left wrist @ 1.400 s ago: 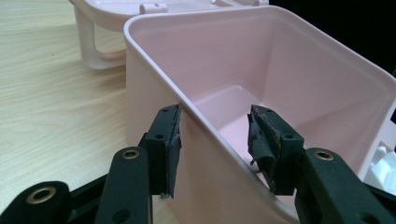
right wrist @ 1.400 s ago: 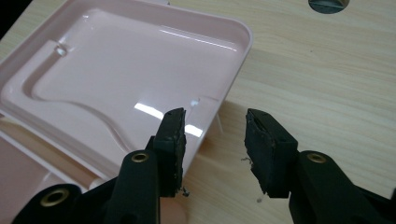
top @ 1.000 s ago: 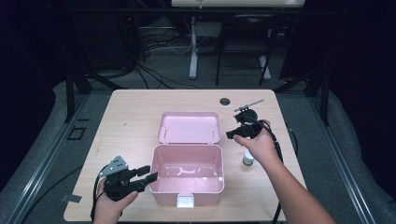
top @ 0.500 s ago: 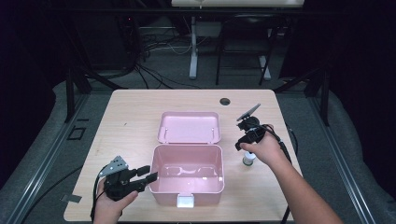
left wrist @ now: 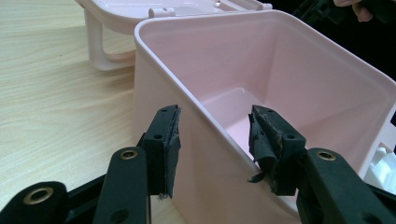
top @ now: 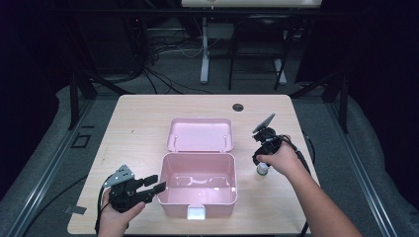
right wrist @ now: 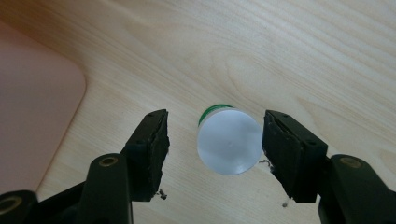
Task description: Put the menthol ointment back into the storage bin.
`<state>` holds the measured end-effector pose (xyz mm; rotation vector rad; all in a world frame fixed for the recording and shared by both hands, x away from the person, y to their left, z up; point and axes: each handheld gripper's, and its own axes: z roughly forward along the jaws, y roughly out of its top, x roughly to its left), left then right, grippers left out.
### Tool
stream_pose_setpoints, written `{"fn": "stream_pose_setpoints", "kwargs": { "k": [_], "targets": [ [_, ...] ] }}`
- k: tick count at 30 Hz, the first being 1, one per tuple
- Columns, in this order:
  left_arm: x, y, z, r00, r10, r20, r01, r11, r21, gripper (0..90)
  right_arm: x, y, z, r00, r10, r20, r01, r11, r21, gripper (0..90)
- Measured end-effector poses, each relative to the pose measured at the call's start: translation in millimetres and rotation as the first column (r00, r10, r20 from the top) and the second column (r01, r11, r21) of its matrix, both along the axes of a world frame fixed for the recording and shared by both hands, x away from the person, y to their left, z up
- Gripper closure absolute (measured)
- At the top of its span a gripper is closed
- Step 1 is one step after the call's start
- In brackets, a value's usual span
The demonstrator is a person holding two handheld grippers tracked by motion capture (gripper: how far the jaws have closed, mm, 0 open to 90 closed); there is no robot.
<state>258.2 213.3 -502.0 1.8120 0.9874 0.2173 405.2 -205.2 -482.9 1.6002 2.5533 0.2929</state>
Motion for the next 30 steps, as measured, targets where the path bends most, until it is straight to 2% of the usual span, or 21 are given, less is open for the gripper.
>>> {"fn": "stream_pose_setpoints", "kwargs": {
  "k": [8,17,20,26,30],
  "targets": [
    [0.0,0.3,0.0,1.0,0.001,0.001,-0.001,1.0,-0.002,53.0,2.0,-2.7,-6.8,0.9996,-0.001,-0.027,-0.001,0.999,-0.039,41.0],
    [0.3,0.0,-0.5,1.0,0.002,-0.002,-0.002,1.0,-0.006,52.8,2.3,-7.3,-19.7,0.9988,-0.025,-0.041,0.024,0.999,-0.032,42.7],
    [0.2,-0.4,-0.6,1.0,0.001,-0.002,-0.001,1.0,-0.002,52.8,3.6,-9.6,-22.6,0.9975,-0.034,-0.062,0.031,0.999,-0.038,43.3],
    [0.3,-0.3,-0.7,1.0,0.001,-0.001,-0.001,1.0,-0.003,52.8,4.1,-9.4,-25.3,0.9981,-0.025,-0.056,0.024,0.999,-0.031,45.8],
    [0.1,-0.3,-0.7,1.0,0.0,-0.001,0.0,1.0,-0.003,52.8,4.9,-7.2,-26.5,0.997,-0.017,-0.076,0.013,0.998,-0.054,48.5]
  ]
}}
